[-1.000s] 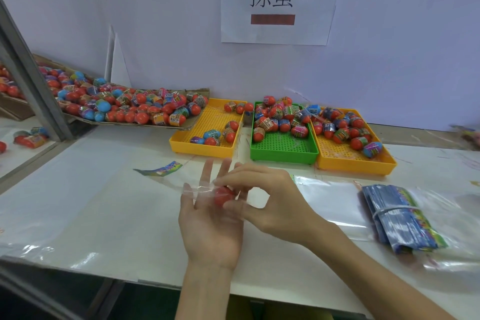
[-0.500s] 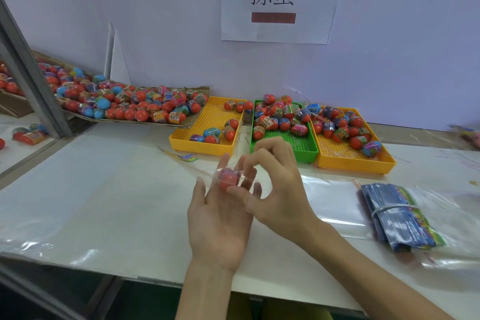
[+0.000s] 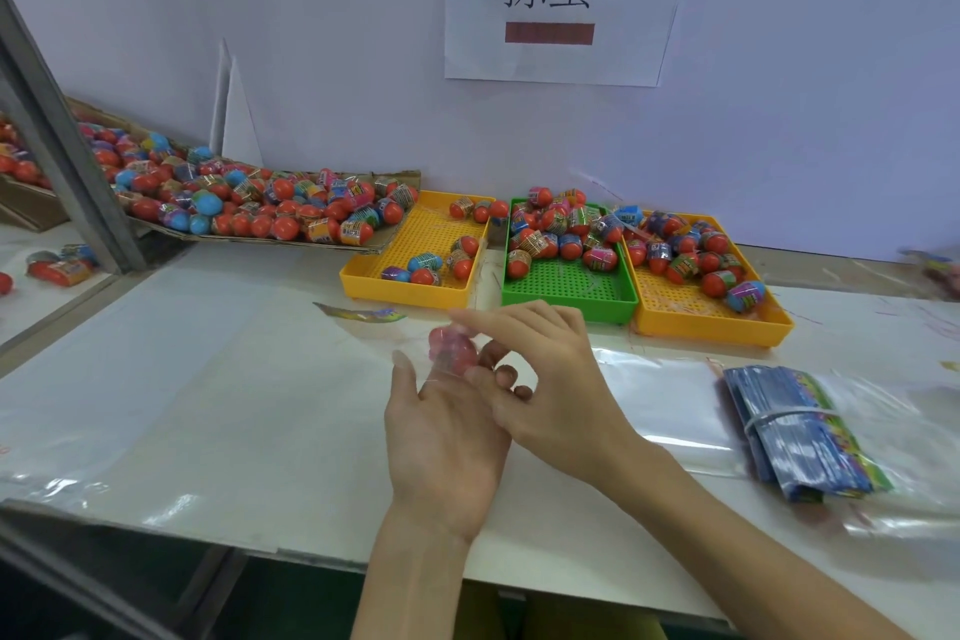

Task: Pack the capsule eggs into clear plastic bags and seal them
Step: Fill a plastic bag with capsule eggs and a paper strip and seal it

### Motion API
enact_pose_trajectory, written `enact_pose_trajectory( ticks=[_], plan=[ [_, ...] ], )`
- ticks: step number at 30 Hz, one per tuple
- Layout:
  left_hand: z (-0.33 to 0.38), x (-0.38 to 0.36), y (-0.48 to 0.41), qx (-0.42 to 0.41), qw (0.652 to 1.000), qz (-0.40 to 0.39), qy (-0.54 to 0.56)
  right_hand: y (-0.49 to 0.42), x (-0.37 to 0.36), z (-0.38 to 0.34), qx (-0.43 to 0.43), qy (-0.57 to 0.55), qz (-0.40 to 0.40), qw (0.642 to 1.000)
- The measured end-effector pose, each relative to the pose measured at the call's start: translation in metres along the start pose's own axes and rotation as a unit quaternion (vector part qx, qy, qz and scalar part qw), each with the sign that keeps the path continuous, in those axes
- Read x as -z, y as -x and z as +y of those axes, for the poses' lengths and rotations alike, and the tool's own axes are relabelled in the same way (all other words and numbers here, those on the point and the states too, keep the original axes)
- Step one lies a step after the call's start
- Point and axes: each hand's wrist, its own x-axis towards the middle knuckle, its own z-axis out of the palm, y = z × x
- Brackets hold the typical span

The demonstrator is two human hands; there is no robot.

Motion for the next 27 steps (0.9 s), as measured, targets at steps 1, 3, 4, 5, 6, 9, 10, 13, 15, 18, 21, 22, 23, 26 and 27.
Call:
enact_pose_trajectory(
  ticks=[1, 3, 4, 5, 6, 9, 10, 13, 15, 18, 21, 22, 23, 26, 27],
  plan=[
    [-0.001, -0.001, 0.0, 0.003, 1.0, -0.003, -0.012, 0.0, -0.001, 0.0, -0.011, -0.012, 0.0, 1.0],
    [-0.002, -0.002, -0.001, 0.012, 0.999, -0.014, -0.029, 0.001, -0.003, 0.0, -0.032, -0.042, 0.009, 0.999],
    [-0.004, -0.003, -0.001, 0.015, 0.999, -0.02, -0.033, 0.002, -0.003, -0.001, -0.035, -0.051, 0.019, 0.998],
    [-0.005, -0.003, -0.001, 0.015, 0.999, -0.025, -0.036, 0.002, -0.004, 0.0, -0.033, -0.053, 0.032, 0.998],
    [-0.006, -0.003, -0.001, 0.014, 0.999, -0.03, -0.04, 0.002, -0.005, 0.0, -0.03, -0.053, 0.044, 0.997],
    [-0.008, -0.002, -0.001, 0.009, 0.997, -0.032, -0.067, 0.002, -0.005, 0.001, -0.035, -0.067, 0.062, 0.995],
    [-0.008, -0.001, -0.001, 0.007, 0.996, -0.03, -0.084, 0.002, -0.005, 0.002, -0.036, -0.068, 0.065, 0.995],
    [-0.007, -0.002, 0.0, 0.014, 0.993, -0.024, -0.118, 0.004, -0.004, 0.0, -0.042, -0.078, 0.062, 0.994],
    [-0.006, -0.006, 0.0, 0.02, 0.987, -0.022, -0.159, 0.004, -0.005, -0.003, -0.052, -0.092, 0.065, 0.992],
    [-0.01, -0.015, 0.003, 0.018, 0.975, -0.011, -0.221, 0.0, -0.003, -0.003, -0.072, -0.102, 0.084, 0.989],
    [-0.014, -0.02, 0.005, 0.02, 0.974, 0.014, -0.225, -0.002, 0.0, 0.004, -0.07, -0.122, 0.069, 0.988],
    [-0.015, -0.02, 0.005, 0.024, 0.974, 0.021, -0.222, -0.002, 0.0, 0.006, -0.065, -0.127, 0.062, 0.988],
    [-0.015, -0.02, 0.005, 0.029, 0.975, 0.027, -0.22, -0.001, 0.001, 0.007, -0.062, -0.128, 0.059, 0.988],
    [-0.015, -0.019, 0.007, 0.029, 0.973, 0.049, -0.223, -0.002, 0.002, 0.01, -0.046, -0.113, 0.072, 0.99],
    [-0.014, -0.018, 0.007, 0.022, 0.974, 0.057, -0.218, -0.002, 0.002, 0.011, -0.038, -0.106, 0.079, 0.99]
  ],
)
